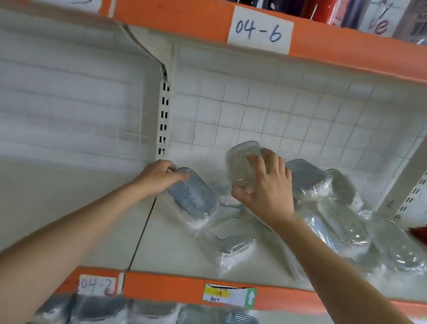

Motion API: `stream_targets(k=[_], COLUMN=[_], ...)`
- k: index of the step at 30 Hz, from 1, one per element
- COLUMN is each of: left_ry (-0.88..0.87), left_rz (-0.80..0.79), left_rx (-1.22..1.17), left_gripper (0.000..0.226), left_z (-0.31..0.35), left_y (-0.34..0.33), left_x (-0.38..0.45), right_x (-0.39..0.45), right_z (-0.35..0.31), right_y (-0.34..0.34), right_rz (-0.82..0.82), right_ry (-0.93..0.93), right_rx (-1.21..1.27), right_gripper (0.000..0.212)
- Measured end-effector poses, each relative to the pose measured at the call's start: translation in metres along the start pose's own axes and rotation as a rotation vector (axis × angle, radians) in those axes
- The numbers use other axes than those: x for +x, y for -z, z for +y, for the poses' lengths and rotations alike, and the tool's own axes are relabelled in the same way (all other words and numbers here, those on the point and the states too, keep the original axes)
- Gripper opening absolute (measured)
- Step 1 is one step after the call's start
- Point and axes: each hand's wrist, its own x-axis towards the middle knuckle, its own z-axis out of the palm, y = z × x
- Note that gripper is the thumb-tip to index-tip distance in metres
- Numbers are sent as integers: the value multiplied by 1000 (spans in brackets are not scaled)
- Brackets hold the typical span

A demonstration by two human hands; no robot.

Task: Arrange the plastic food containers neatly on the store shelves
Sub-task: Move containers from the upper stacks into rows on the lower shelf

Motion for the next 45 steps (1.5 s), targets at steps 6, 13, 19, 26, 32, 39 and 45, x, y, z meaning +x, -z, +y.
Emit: stream_targets(k=[6, 13, 19, 26, 32, 39, 45], left_ry=[257, 452, 96, -96, -42, -19, 25], left_rz=[79, 10, -53, -393, -371, -217, 44], left_rx=[124, 214, 472, 488, 586, 746, 810], left_gripper=[54, 48, 59, 103, 97, 92, 88], left_z=[-90, -152, -151, -151, -148, -134, -113], left_y=[55, 78, 82, 78, 75, 68, 64], left_x=[-14, -35, -27, -25, -25, -46, -71], right_x=[8, 1, -12, 5, 8, -4, 5], right_z=[-74, -121, -118, -139, -149, -151, -142], right_y=[-48, -98, -115, -126, -142, -142, -113], right_rz=[-282, -434, -596, -685, -737, -669, -496], right_ry=[220, 80, -30, -190, -329, -303, -151], right_rx=[183, 398, 265, 60, 97, 131, 272], right_gripper=[68, 61, 57, 101, 113, 113, 109])
